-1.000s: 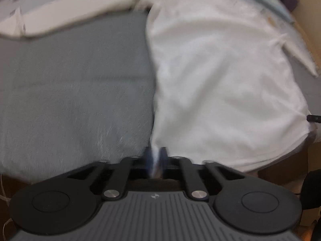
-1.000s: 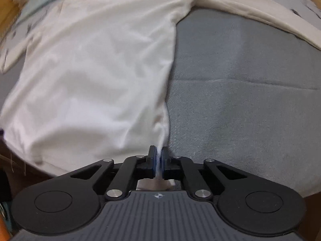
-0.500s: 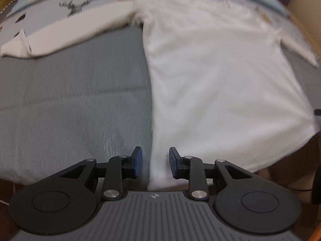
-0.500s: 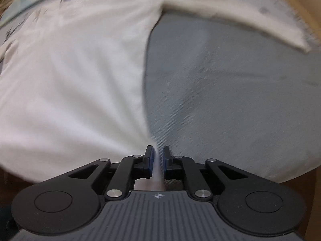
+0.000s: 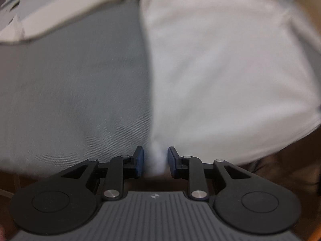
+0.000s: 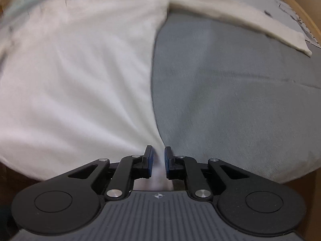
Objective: Fold small clothes
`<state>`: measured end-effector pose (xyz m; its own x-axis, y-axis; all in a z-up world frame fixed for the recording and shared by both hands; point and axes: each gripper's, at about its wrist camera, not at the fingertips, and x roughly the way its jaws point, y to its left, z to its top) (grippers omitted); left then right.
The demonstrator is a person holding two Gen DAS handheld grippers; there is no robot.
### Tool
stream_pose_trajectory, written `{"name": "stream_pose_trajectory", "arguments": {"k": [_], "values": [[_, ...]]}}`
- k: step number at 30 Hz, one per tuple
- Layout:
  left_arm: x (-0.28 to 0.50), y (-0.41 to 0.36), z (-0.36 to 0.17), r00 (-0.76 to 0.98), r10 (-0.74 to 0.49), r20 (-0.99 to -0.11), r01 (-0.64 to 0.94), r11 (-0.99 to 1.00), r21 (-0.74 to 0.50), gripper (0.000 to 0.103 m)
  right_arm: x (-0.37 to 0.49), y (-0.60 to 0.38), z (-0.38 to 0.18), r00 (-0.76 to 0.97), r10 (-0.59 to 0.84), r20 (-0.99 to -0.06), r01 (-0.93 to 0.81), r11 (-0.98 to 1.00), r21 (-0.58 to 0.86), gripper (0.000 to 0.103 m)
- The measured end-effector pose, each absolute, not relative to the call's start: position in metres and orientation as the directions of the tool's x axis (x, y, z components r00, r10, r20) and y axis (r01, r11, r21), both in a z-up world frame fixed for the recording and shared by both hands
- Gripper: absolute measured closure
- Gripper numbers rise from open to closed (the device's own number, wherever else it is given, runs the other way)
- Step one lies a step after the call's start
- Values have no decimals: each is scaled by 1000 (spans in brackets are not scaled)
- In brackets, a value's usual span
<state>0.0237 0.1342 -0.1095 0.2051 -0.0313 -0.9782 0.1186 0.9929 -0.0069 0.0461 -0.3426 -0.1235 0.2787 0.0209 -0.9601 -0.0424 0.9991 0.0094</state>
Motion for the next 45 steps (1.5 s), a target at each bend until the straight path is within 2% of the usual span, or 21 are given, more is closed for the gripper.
{"name": "stream_pose_trajectory", "arguments": {"k": [3,5,9,10,14,18,24,28,33,37,41,44,45], "values": [[25,132,-95,263,-68,-963,128,991,-35,70,48,-340,-118,307,-7,-952,-77,996,-33,88],[25,134,-81,332,-93,-939,119,991,-56,65,49,-345,-96,401,-16,-916,-37,999,-34,85],[31,138,-65,442,-67,-895,47,998,-52,56,49,-362,-35,621,-2,-783,32,999,23,56],[31,140,-61,459,-57,-887,26,998,-51,54,48,-366,-25,655,7,-756,31,999,35,53],[44,155,-60,507,-11,-862,-49,998,-41,51,40,-372,-6,752,3,-660,51,997,62,52],[50,164,-58,513,15,-858,-96,995,-40,51,47,-370,-14,776,-35,-630,137,984,115,52],[53,162,-58,519,49,-854,-112,994,-11,51,56,-343,-25,766,-33,-642,53,999,12,52],[56,162,-53,547,69,-834,-123,992,1,52,61,-334,-23,764,-12,-645,25,1000,10,52],[68,168,-30,587,51,-808,-142,989,-40,65,70,-326,-22,768,-2,-640,27,999,30,53],[106,177,-6,626,99,-773,-148,989,7,76,79,-321,-24,762,25,-648,41,995,86,53],[157,204,3,669,176,-722,-236,971,18,76,83,-308,-23,759,65,-648,12,993,114,54],[187,235,-9,665,279,-692,-346,937,46,76,85,-297,-21,763,51,-644,1,997,81,59],[195,247,-18,655,317,-686,-384,922,59,76,85,-294,-21,764,44,-644,1,998,69,64]]}}
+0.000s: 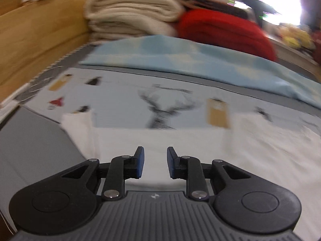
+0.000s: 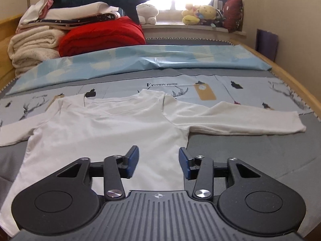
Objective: Fold small clothes
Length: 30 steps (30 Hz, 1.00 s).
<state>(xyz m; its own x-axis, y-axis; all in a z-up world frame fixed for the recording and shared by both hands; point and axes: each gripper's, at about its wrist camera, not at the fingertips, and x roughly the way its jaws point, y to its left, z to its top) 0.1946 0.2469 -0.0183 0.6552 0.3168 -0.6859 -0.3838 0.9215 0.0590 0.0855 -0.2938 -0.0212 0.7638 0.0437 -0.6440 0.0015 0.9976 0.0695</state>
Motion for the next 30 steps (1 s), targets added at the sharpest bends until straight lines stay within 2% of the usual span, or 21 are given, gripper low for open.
{"name": "stream_pose_trajectory", "arguments": {"k": [2,3,4,6,8,9,11,15,18,19,20,22,25,30], "values": [[204,268,-40,624,400,-671,-453,885,106,76,88,-291,-21,761,39,-648,2,998,63,77],[207,278,-54,599,432,-674,-479,868,131,76,90,-290,-21,756,38,-653,4,998,62,89],[212,288,-65,564,453,-690,-502,852,149,76,91,-289,-22,752,36,-659,6,998,60,93],[227,308,-87,455,494,-741,-577,797,177,74,95,-287,-24,740,22,-673,8,999,41,94],[237,319,-95,426,530,-733,-610,767,200,71,100,-285,-27,726,10,-687,1,1000,16,94],[243,323,-97,417,556,-719,-619,753,223,68,102,-284,-27,721,5,-693,-4,1000,3,94],[254,329,-97,410,595,-692,-630,733,257,53,106,-283,-28,714,-13,-700,-2,1000,-20,94],[275,354,-106,399,579,-711,-639,731,238,51,114,-282,-33,687,-40,-726,19,999,-37,94],[283,370,-120,396,556,-730,-654,730,201,57,116,-279,-36,673,-57,-738,23,998,-56,94],[285,372,-121,411,548,-729,-649,737,188,74,116,-278,-37,669,-59,-741,19,998,-63,93],[288,373,-121,420,536,-732,-635,750,185,96,117,-276,-38,665,-61,-744,15,997,-69,93],[291,377,-116,413,535,-737,-644,744,180,99,116,-270,-38,660,-63,-748,2,997,-83,93],[288,378,-97,439,514,-737,-682,725,99,99,118,-259,-39,649,-52,-759,-42,994,-104,89],[295,337,-45,609,442,-658,-603,797,-23,99,151,-238,-44,557,32,-830,-99,995,-28,86]]}}
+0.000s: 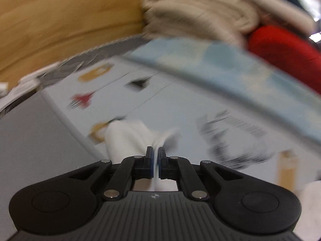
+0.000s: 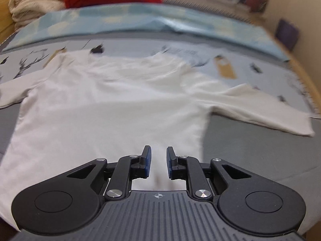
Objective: Fold small clothes
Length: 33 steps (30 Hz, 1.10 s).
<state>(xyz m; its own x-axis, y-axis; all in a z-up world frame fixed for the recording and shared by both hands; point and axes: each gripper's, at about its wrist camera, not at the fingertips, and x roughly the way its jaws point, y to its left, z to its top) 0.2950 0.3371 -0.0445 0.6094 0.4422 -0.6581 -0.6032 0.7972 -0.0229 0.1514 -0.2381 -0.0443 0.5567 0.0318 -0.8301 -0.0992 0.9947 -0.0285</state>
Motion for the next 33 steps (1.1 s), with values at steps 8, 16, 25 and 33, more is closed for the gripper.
{"name": "stream_pose_trajectory", "arguments": {"k": [8,16,25,33], "values": [[304,170,17,847,-140,-513,-77,923,-378,99,234,-199,-62,606,165,-778,-115,986,119,86],[313,8,-11,503,-640,-581,322,762,-561,79,263,-258,-94,559,309,-770,169,866,471,86],[308,85,23,623,-150,-768,-174,930,-323,77,266,-306,-118,556,333,-761,323,758,567,71],[305,153,-17,563,67,-824,-358,918,-170,76,275,-326,-153,544,275,-793,477,675,562,71]]}}
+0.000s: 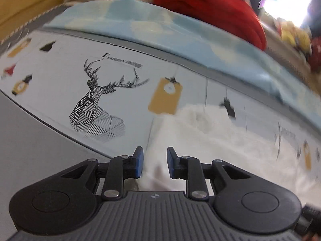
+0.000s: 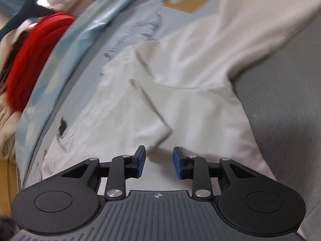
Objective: Fold small clothes
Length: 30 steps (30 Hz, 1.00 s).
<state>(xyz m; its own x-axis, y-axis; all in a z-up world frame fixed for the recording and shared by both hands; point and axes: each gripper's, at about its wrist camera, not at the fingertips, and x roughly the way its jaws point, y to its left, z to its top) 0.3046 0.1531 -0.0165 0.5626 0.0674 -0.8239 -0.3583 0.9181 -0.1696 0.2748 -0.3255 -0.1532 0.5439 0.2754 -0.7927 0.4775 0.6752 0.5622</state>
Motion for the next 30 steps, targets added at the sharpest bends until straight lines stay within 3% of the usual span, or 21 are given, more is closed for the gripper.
{"name": "stream_pose_trajectory", "arguments": {"k": [2,4,7,10,13,15,16,18,21,26,30], "values": [[311,159,-14,575,93,-813,-373,914,-160,76,280,-323,-152,556,265,-788,466,686,559,73],[319,159,-12,578,121,-807,-379,916,-134,76,287,-319,-148,564,206,-800,455,731,508,91],[323,164,-12,573,97,-814,-389,906,-166,76,293,-315,-148,554,169,-815,452,761,466,99],[326,168,-18,564,84,-821,-384,907,-172,76,291,-309,-130,610,136,-781,413,786,460,100],[323,171,-17,567,69,-821,-388,901,-192,76,275,-309,-79,804,116,-583,273,799,535,100],[323,171,-19,566,53,-822,-389,897,-211,76,259,-315,-47,893,10,-450,239,837,493,100],[323,170,-21,564,45,-825,-386,897,-215,76,257,-325,-45,884,-43,-466,291,830,475,100],[326,166,-29,555,22,-832,-370,902,-224,75,263,-351,-67,789,-111,-604,445,781,439,100],[330,164,-42,546,-35,-837,-369,887,-278,75,264,-379,-102,676,-102,-730,571,699,430,100],[338,156,-55,577,-109,-810,-340,869,-359,67,269,-378,-89,717,-105,-690,505,761,408,100],[348,144,-71,570,-141,-809,-317,871,-375,66,270,-377,-90,704,-94,-703,503,765,401,100]]}}
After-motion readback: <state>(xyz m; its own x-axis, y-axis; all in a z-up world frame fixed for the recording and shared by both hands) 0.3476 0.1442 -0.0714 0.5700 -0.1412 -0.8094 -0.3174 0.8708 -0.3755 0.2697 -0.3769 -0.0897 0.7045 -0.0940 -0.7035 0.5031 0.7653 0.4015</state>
